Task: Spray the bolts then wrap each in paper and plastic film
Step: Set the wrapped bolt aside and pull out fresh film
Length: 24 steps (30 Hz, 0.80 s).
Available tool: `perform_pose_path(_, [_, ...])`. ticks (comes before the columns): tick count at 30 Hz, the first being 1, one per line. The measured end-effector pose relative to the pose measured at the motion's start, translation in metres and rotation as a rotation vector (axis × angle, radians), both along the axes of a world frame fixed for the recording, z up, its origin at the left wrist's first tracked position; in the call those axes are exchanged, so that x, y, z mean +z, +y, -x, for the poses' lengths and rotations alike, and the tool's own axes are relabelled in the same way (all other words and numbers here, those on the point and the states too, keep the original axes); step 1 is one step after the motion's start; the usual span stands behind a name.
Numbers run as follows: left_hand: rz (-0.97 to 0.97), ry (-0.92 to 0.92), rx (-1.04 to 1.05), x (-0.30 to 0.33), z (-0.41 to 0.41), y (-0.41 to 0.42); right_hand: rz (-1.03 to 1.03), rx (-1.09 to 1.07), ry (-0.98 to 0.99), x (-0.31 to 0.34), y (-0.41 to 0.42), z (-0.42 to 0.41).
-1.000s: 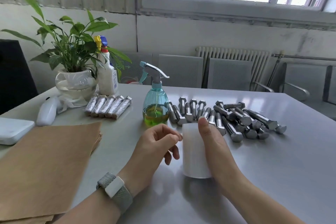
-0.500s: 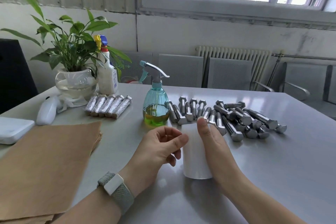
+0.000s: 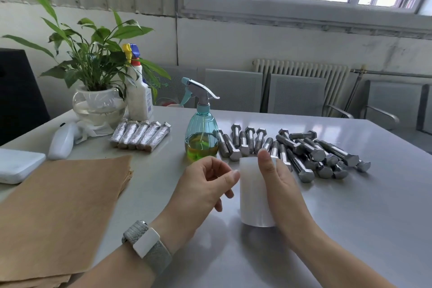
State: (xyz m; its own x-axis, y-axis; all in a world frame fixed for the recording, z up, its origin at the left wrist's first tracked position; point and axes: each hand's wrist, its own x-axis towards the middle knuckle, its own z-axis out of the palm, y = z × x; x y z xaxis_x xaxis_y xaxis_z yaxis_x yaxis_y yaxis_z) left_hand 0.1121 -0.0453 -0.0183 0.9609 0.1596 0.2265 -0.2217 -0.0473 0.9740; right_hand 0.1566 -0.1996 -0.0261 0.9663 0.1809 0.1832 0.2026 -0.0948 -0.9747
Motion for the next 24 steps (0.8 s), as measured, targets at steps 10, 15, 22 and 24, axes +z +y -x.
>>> perform_pose_path(10, [-0.194,0.037,0.122,0.0004,0.0066,-0.0053,0.059,-0.058,-0.120,-0.0016,0.0027,0.0021])
perform_pose_path(15, [-0.296,-0.021,0.165,0.0008,0.0077,-0.0057,0.073,-0.064,-0.156,-0.0038,0.0032,0.0021])
perform_pose_path(22, [-0.361,-0.089,0.212,-0.0008,0.0061,-0.0052,0.096,-0.063,-0.147,-0.0034,0.0021,0.0019])
perform_pose_path(24, [-0.314,-0.074,0.169,-0.0003,0.0053,-0.0043,0.072,-0.051,-0.103,-0.0007,0.0017,0.0023])
